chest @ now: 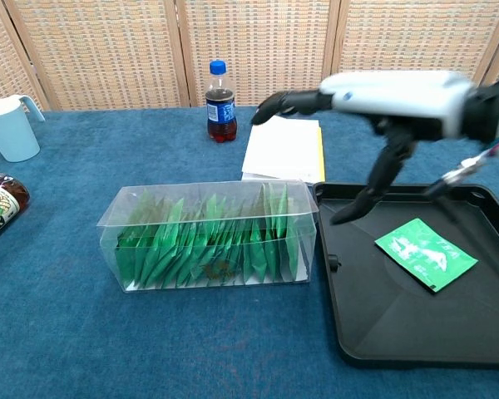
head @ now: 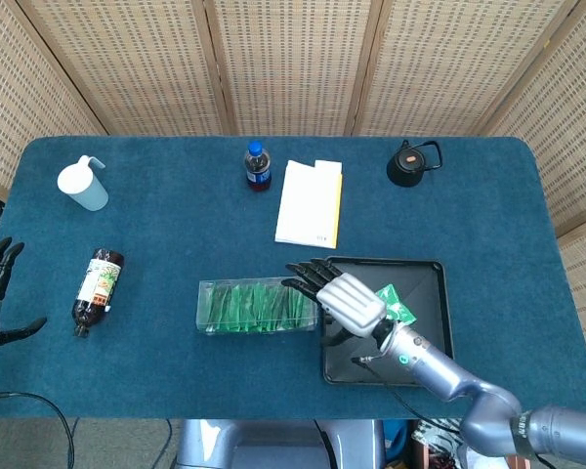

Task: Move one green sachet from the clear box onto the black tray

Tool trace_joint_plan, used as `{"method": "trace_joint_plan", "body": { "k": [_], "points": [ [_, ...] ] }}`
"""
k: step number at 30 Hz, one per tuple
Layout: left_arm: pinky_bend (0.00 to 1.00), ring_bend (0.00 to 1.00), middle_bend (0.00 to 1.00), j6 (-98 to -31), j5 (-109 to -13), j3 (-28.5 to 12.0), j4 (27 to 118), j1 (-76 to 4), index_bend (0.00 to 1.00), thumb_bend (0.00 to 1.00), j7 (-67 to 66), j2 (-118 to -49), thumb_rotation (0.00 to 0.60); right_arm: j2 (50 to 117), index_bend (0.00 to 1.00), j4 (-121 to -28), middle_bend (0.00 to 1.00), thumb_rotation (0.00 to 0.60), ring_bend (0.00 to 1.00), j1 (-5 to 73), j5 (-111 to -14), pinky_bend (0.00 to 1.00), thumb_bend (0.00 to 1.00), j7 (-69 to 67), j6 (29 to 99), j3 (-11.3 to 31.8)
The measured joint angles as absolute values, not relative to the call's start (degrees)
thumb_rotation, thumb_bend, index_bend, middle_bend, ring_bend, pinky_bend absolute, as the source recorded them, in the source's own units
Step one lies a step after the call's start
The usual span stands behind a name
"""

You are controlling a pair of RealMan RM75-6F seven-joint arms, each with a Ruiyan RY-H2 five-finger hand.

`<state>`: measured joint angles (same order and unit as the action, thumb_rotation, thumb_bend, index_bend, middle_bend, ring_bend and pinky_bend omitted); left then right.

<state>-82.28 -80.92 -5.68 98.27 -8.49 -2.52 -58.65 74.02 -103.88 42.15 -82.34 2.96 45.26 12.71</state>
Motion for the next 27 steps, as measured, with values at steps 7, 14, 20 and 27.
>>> {"method": "trace_joint_plan", "body": {
  "k": [7, 14, 20, 27],
  "points": [
    [0.0, 0.0, 0.0, -81.8, -80.4, -5.9, 98.0, -8.6, 0.0, 0.1, -1.1, -58.2, 0.6, 84.2, 0.14, -100.3, 0.0, 0.6, 0.0, 47.6, -69.5, 0.0, 0.2, 16.4, 43.1, 13.1],
    [0.0, 0.0, 0.0, -81.6, -80.2, -6.0, 97.7, -8.6, 0.0, 0.1, 0.3, -57.9, 0.6, 88.8, 0.2, -98.6, 0.0, 0.6, 0.0, 51.3, -62.6, 0.0, 0.29, 23.3, 45.5, 13.5],
    [0.0, 0.0, 0.0, -81.0, -79.8, -6.2, 97.4, -8.9, 0.0, 0.1, 1.0, -57.7, 0.6, 89.1, 0.22, -99.6, 0.0, 0.6, 0.0, 52.9, -59.0, 0.0, 0.32, 25.3, 47.0, 14.1],
    [0.0, 0.0, 0.0, -81.0, -79.6, -6.3, 97.3, -8.9, 0.0, 0.1, 1.6, -57.6, 0.6, 90.3, 0.24, -98.1, 0.0, 0.6, 0.0, 54.7, -55.2, 0.0, 0.32, 27.5, 48.5, 14.2]
  ]
}}
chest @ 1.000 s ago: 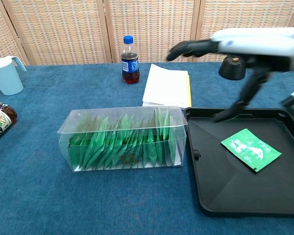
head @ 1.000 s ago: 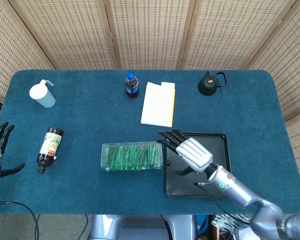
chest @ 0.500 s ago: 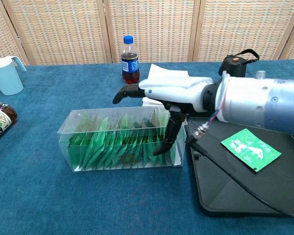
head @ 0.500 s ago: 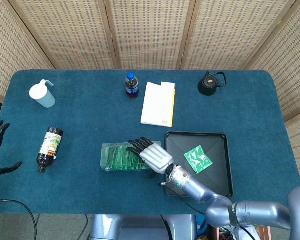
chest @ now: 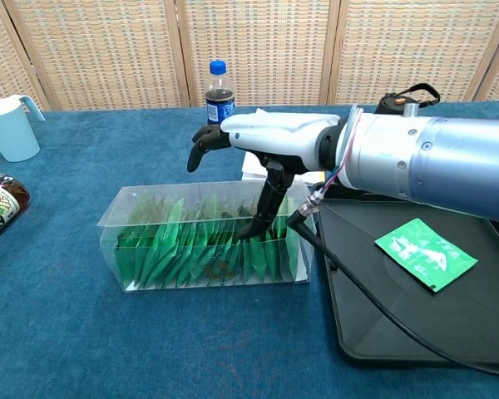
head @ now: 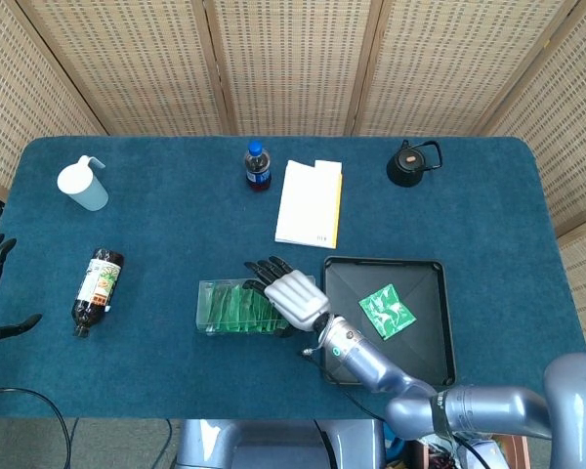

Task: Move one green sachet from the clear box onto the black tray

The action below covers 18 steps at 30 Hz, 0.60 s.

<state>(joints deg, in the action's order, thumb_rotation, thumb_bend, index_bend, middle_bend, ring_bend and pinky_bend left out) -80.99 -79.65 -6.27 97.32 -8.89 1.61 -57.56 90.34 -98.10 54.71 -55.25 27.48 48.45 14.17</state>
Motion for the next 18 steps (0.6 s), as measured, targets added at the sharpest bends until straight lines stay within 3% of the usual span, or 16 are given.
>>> {"method": "trace_joint_plan", "body": {
  "k": [3, 7, 10, 18],
  "points": [
    [0.0, 0.0, 0.0, -80.9, -79.5, -6.4, 97.3, -8.9, 0.0, 0.1, 2.0, -57.5, 0.6, 91.1, 0.25, -97.2, 0.0, 0.6, 0.0, 55.5, -53.8, 0.0, 0.35, 28.8, 48.8, 13.4],
    [0.0, 0.0, 0.0, -80.8, -79.4, -6.4, 97.1, -8.9, 0.0, 0.1, 2.6, -57.3, 0.6, 92.0, 0.35, -96.7, 0.0, 0.6, 0.0, 56.0, -53.6, 0.0, 0.51, 29.4, 50.3, 13.2],
    [0.0, 0.0, 0.0, -80.8, -79.4, -6.4, 97.0, -8.9, 0.0, 0.1, 3.1, -57.1, 0.6, 92.8, 0.37, -96.4, 0.0, 0.6, 0.0, 56.4, -53.4, 0.0, 0.58, 30.0, 51.7, 13.3],
    [0.0, 0.0, 0.0, -80.5, -79.5, -6.4, 97.0, -8.9, 0.0, 0.1, 4.3, -56.7, 0.6, 93.9, 0.37, -95.1, 0.0, 0.6, 0.0, 57.3, -52.4, 0.0, 0.6, 30.8, 54.6, 14.5]
  ]
}}
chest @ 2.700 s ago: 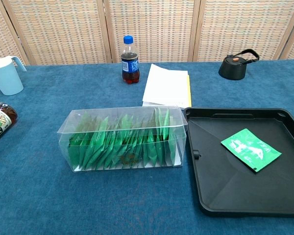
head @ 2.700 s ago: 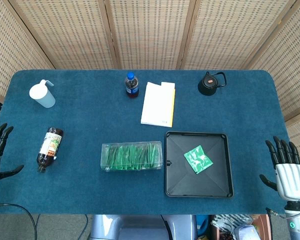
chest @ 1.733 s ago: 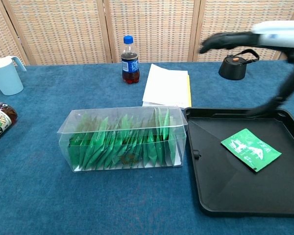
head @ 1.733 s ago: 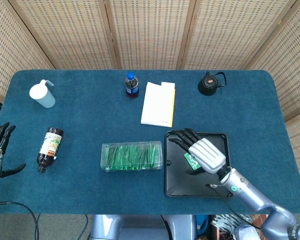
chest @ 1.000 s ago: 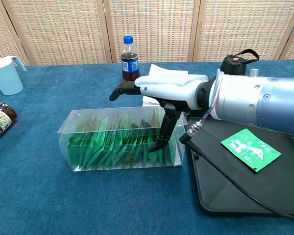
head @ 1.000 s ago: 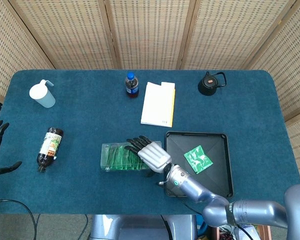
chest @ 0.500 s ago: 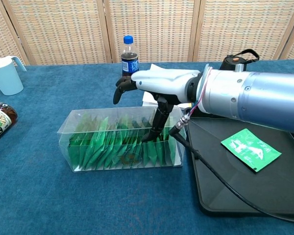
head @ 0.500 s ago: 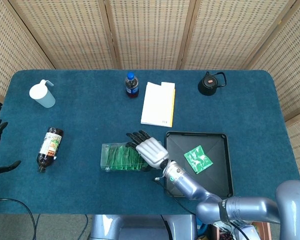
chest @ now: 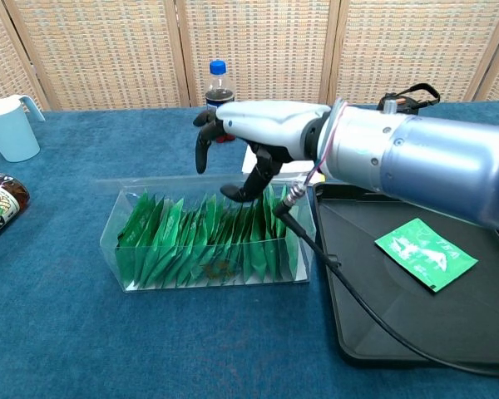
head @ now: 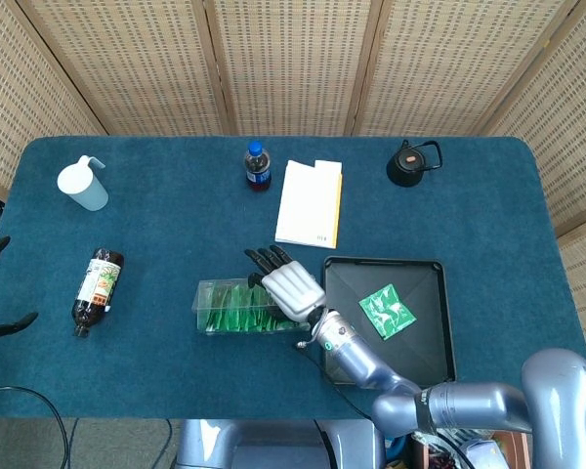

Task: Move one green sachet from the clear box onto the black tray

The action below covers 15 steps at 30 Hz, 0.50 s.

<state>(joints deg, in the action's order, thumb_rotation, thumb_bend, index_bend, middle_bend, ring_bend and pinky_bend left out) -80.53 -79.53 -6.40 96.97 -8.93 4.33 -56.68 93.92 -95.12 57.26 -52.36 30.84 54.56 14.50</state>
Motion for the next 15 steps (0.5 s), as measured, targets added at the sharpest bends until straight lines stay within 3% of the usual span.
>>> {"method": "trace_joint_plan", "body": {
  "k": [15],
  "points": [
    [0.0, 0.0, 0.0, -78.6, -78.4, -6.6, 96.0, -9.6, 0.0, 0.1, 6.1, -56.4, 0.6, 95.4, 0.37, -89.4, 0.0, 0.6, 0.0, 61.7, -42.5, 0.0, 0.64, 33.2, 57.3, 22.5]
  ]
}}
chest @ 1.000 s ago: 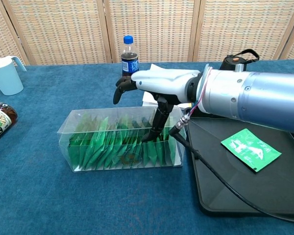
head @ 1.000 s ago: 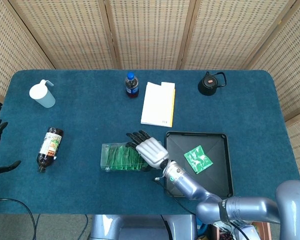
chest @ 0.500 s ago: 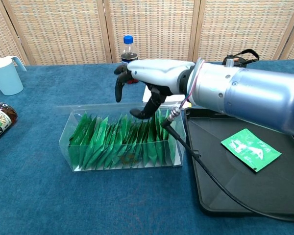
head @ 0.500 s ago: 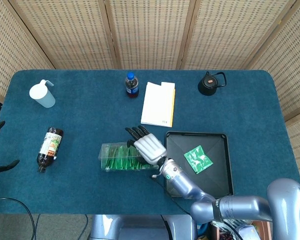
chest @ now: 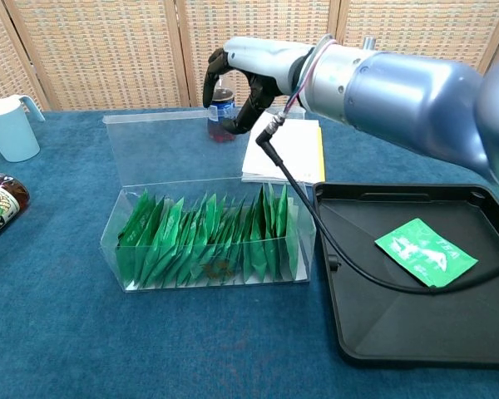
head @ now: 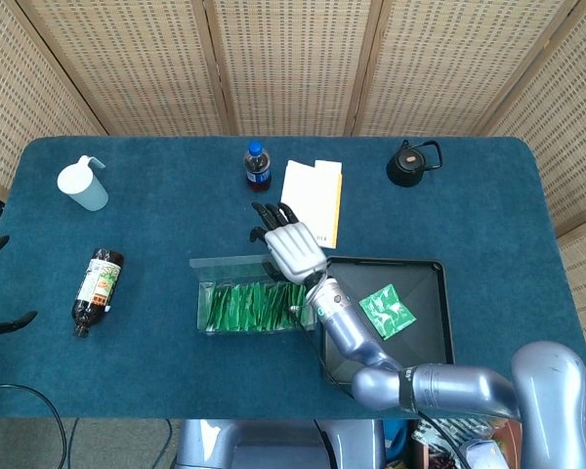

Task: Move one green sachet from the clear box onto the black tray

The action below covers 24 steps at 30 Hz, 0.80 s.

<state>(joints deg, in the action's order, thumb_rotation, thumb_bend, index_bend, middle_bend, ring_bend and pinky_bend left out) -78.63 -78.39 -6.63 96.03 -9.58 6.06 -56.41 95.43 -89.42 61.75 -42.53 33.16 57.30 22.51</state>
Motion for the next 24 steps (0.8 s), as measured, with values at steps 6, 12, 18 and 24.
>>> {"method": "trace_joint_plan", "body": {
  "k": [6, 12, 18, 24],
  "points": [
    [0.0, 0.0, 0.0, -77.9, -78.5, -6.5, 95.9, -10.0, 0.0, 0.1, 6.3, -56.5, 0.6, 96.0, 0.37, -87.3, 0.0, 0.6, 0.0, 63.5, -37.7, 0.0, 0.64, 34.9, 56.8, 23.2],
    [0.0, 0.0, 0.0, -76.7, -77.6, -6.7, 95.3, -10.4, 0.0, 0.1, 7.1, -56.4, 0.6, 97.8, 0.37, -83.2, 0.0, 0.6, 0.0, 65.4, -34.9, 0.0, 0.64, 36.3, 56.5, 22.7],
    [0.0, 0.0, 0.0, -76.0, -77.4, -6.7, 95.1, -10.8, 0.0, 0.1, 7.2, -56.5, 0.6, 97.4, 0.37, -83.7, 0.0, 0.6, 0.0, 65.1, -38.5, 0.0, 0.63, 34.8, 56.7, 21.9],
    [0.0, 0.0, 0.0, -76.0, -77.6, -6.6, 95.2, -10.9, 0.0, 0.1, 6.5, -56.6, 0.6, 94.8, 0.38, -86.8, 0.02, 0.6, 0.0, 63.2, -49.6, 0.0, 0.45, 29.4, 55.3, 18.8]
  ]
}}
